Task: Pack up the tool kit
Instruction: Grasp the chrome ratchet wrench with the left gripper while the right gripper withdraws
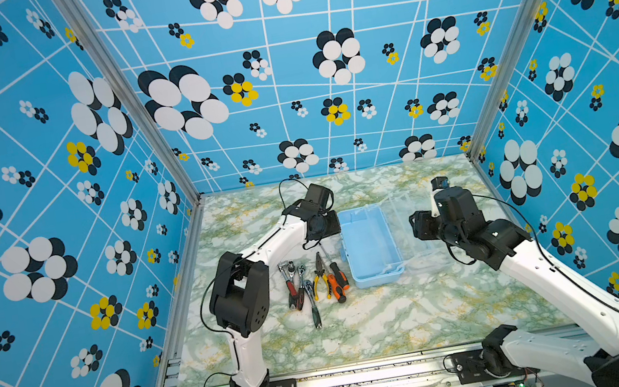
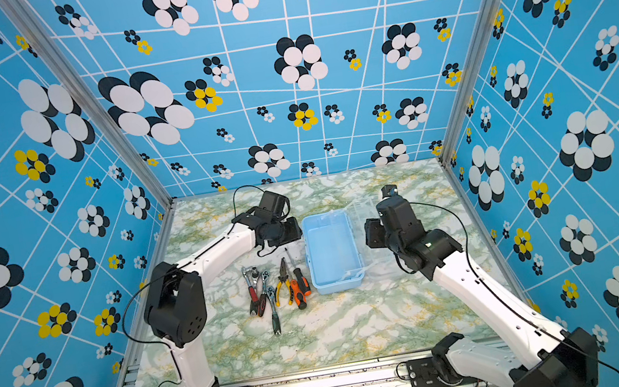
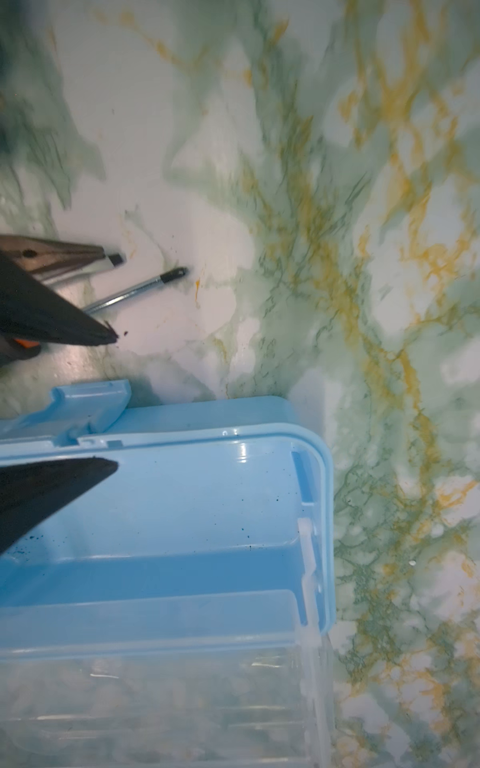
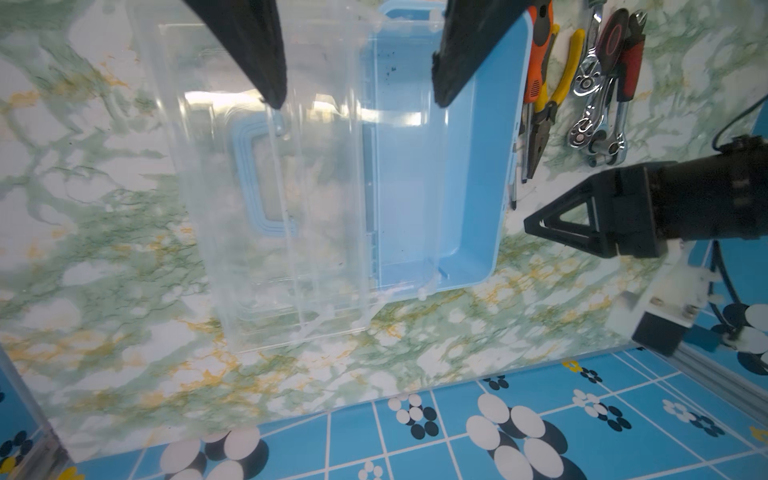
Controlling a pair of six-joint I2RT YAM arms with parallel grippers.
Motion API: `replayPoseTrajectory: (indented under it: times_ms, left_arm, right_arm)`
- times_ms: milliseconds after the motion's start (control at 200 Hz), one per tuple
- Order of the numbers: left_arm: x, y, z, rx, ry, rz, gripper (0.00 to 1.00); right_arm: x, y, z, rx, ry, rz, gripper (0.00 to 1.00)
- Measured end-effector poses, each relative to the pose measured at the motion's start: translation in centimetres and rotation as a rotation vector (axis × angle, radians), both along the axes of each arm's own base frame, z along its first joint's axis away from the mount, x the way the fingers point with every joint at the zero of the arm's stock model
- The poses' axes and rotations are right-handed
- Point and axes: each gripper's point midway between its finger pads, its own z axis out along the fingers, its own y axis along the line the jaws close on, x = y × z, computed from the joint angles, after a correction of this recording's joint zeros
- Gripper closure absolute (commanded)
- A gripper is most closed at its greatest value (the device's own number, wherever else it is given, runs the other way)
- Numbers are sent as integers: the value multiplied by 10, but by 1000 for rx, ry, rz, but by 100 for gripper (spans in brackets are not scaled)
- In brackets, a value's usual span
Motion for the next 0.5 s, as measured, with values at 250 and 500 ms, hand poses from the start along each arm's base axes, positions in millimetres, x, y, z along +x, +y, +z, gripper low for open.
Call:
replayPoseTrajectory:
  times_ms: [250,500]
  left_arm:
    - [-23,67,63,40,-141,102,56]
    - [-74,147,-7,157,18,254,69]
  right_arm:
    - [-5,57,-7,-48,7,124,41]
    - [-5,87,-23,-48,5,178,48]
